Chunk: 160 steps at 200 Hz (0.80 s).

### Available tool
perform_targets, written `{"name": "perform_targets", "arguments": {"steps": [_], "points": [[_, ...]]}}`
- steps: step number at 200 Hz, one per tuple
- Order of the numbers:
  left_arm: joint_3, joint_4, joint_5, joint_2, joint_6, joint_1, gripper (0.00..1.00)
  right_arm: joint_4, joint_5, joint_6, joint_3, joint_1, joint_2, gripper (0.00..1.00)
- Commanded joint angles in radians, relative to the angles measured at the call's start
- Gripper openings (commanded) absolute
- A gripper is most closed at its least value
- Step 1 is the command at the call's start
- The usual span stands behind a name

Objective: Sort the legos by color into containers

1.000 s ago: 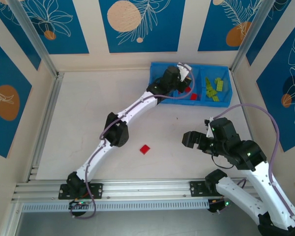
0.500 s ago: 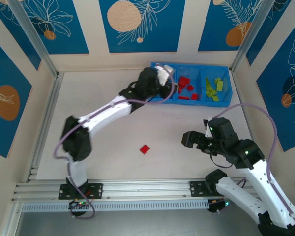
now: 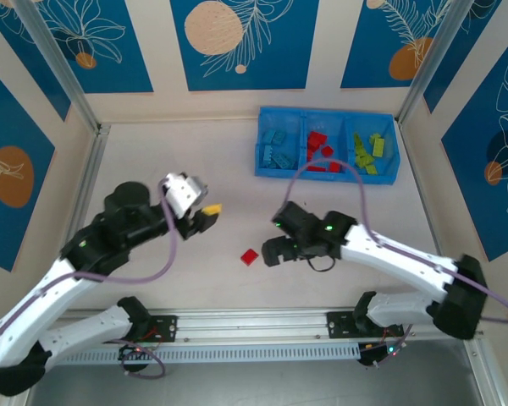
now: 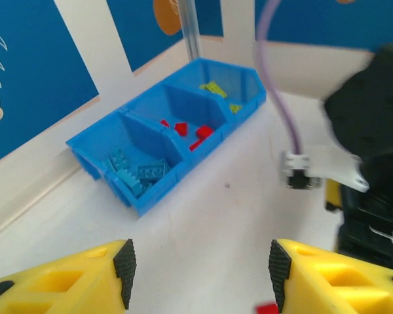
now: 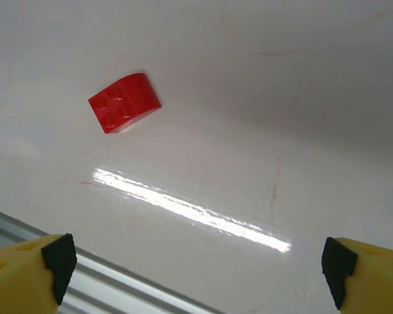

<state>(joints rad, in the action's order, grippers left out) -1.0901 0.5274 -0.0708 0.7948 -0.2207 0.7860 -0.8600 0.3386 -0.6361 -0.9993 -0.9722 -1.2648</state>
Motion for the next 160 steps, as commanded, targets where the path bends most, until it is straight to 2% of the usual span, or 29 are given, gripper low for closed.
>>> {"name": "perform_targets", "arguments": {"steps": [1,29,42,53,62,89,129,160], "points": [[0.056,0.291,-0.107,-0.087,-0.239,0.006,0.61,0.094,0.078,0.109,-0.083,-0.066,-0.147,0.99],[0.203,0.245,-0.118,-0.213,-0.361,0.006,0.64,0.07,0.116,0.098,-0.219,-0.104,-0.376,1.0],[0.249,0.203,-0.067,-0.249,-0.368,0.006,0.65,-0.083,0.176,-0.114,-0.346,-0.088,-0.475,0.99],[0.28,0.172,-0.044,-0.269,-0.369,0.005,0.65,-0.19,0.136,-0.336,-0.432,-0.068,-0.535,0.98],[0.303,0.148,-0.037,-0.282,-0.37,0.005,0.66,-0.186,0.086,-0.434,-0.454,-0.077,-0.556,0.97],[0.332,0.139,-0.045,-0.316,-0.381,0.004,0.68,-0.11,0.05,-0.66,-0.424,-0.109,-0.57,0.98],[0.41,0.118,-0.155,-0.426,-0.512,0.005,0.8,-0.085,-0.044,-0.776,-0.4,-0.094,-0.628,0.98],[0.436,0.108,-0.194,-0.468,-0.538,0.004,0.85,-0.059,-0.059,-0.812,-0.382,-0.083,-0.681,0.95]]}}
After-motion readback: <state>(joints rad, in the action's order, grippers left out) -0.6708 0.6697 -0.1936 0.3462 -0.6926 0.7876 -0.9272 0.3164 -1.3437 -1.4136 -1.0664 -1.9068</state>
